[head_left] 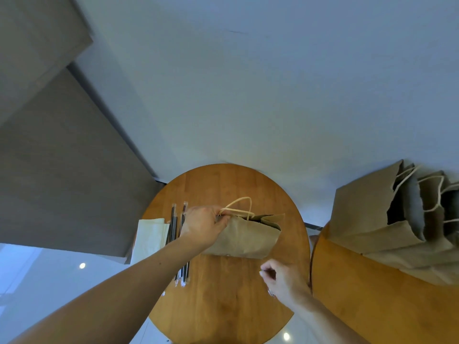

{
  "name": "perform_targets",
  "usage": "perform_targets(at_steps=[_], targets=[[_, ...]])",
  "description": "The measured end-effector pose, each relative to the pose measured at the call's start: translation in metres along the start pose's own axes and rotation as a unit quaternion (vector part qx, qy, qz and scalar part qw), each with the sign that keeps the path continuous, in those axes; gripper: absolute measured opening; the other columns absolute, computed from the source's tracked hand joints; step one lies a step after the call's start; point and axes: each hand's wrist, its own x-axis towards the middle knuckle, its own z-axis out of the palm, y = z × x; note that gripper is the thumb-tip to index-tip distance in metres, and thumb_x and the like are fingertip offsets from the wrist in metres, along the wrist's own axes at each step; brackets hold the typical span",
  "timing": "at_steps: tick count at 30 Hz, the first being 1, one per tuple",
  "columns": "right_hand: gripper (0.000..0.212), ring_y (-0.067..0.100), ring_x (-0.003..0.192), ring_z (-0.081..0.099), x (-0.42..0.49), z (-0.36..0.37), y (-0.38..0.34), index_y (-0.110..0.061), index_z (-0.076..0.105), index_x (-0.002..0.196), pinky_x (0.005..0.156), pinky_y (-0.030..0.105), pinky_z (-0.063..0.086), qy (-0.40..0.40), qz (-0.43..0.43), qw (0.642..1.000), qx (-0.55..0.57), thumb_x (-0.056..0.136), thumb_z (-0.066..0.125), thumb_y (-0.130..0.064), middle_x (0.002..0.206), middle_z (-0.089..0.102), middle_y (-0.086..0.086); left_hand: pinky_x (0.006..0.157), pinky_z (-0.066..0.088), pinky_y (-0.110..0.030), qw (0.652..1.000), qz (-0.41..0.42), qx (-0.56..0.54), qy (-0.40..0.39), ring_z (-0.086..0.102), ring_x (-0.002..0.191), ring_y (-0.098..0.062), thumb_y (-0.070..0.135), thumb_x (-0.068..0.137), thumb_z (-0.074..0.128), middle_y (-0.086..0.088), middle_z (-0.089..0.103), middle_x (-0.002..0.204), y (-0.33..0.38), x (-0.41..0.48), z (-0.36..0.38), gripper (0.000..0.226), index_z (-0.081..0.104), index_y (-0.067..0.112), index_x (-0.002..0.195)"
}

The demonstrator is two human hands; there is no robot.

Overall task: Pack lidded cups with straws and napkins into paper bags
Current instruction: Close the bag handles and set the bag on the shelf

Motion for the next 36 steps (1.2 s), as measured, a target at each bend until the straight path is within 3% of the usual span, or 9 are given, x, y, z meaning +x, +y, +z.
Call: perform_targets(at_steps=[3,7,10,14,17,23,31,36], targets=[[0.007,-0.007,0.073,0.062,0.008,-0.017,-0.050,-0.020,0.073,0.092,0.064,0.011,0.049,0.069,-0.070,0.993,0.063,0.091,0.071,-0.026,0.076,0.063,-0.023,0.067,0.037,-0.026,0.999,0.009,0.022,-0.024,0.053,0.065,-0.007,0.038,0.098,0.054,0.012,0.058,0.065,0.002,0.001,-0.003,0.019,0.071,0.035,0.105],[0.002,0.006,0.077,0.067,0.022,-0.037,-0.106,-0.026,0.071,0.087,0.069,0.022,0.055,0.107,-0.089,0.975,0.171,0.088,0.073,-0.025,0.078,0.069,-0.016,0.071,0.039,-0.030,0.997,0.023,0.054,-0.041,0.056,0.070,-0.011,0.038,0.098,0.051,0.014,0.051,0.064,0.004,0.002,-0.006,0.022,0.071,0.035,0.107],[0.010,0.009,0.071,0.067,0.028,-0.045,-0.127,-0.025,0.068,0.082,0.064,0.022,0.054,0.143,-0.116,0.965,0.187,0.086,0.074,-0.018,0.075,0.069,-0.015,0.073,0.041,-0.031,0.996,0.021,0.061,-0.054,0.062,0.079,-0.015,0.038,0.098,0.050,0.011,0.060,0.072,0.004,0.002,-0.007,0.024,0.071,0.032,0.108],[0.018,0.006,0.071,0.066,0.035,-0.048,-0.135,-0.022,0.062,0.073,0.061,0.015,0.050,0.184,-0.086,0.962,0.183,0.082,0.074,-0.012,0.078,0.069,-0.019,0.084,0.048,-0.033,0.996,0.012,0.064,-0.068,0.065,0.088,-0.016,0.038,0.097,0.050,0.004,0.071,0.093,0.004,0.001,-0.007,0.024,0.070,0.029,0.109],[0.021,-0.001,0.073,0.065,0.039,-0.049,-0.138,-0.021,0.060,0.070,0.062,0.011,0.047,0.184,-0.060,0.966,0.172,0.080,0.076,-0.013,0.082,0.069,-0.026,0.082,0.050,-0.032,0.995,0.007,0.059,-0.075,0.065,0.090,-0.018,0.037,0.096,0.051,0.002,0.071,0.095,0.004,0.000,-0.010,0.024,0.069,0.026,0.107],[0.023,0.000,0.065,0.062,0.044,-0.052,-0.144,-0.024,0.060,0.070,0.060,0.012,0.045,0.195,-0.038,0.967,0.158,0.080,0.077,-0.012,0.063,0.066,-0.011,0.086,0.050,-0.036,0.994,0.006,0.074,-0.085,0.064,0.095,-0.021,0.038,0.096,0.050,0.000,0.071,0.100,0.008,0.002,-0.014,0.025,0.068,0.025,0.108],[0.017,0.003,0.060,0.066,0.046,-0.055,-0.147,-0.019,0.065,0.077,0.060,0.012,0.047,0.155,-0.034,0.964,0.215,0.082,0.080,-0.016,0.064,0.071,-0.009,0.082,0.052,-0.035,0.993,0.011,0.078,-0.089,0.065,0.095,-0.021,0.038,0.096,0.052,0.000,0.071,0.101,0.008,0.004,-0.016,0.025,0.068,0.024,0.109],[0.015,0.016,0.062,0.069,0.047,-0.057,-0.147,-0.012,0.065,0.082,0.066,0.029,0.056,0.130,-0.030,0.957,0.257,0.081,0.080,-0.011,0.068,0.073,-0.001,0.076,0.048,-0.033,0.993,0.015,0.076,-0.086,0.065,0.091,-0.021,0.039,0.096,0.052,0.000,0.070,0.097,0.007,0.005,-0.016,0.023,0.068,0.024,0.104]])
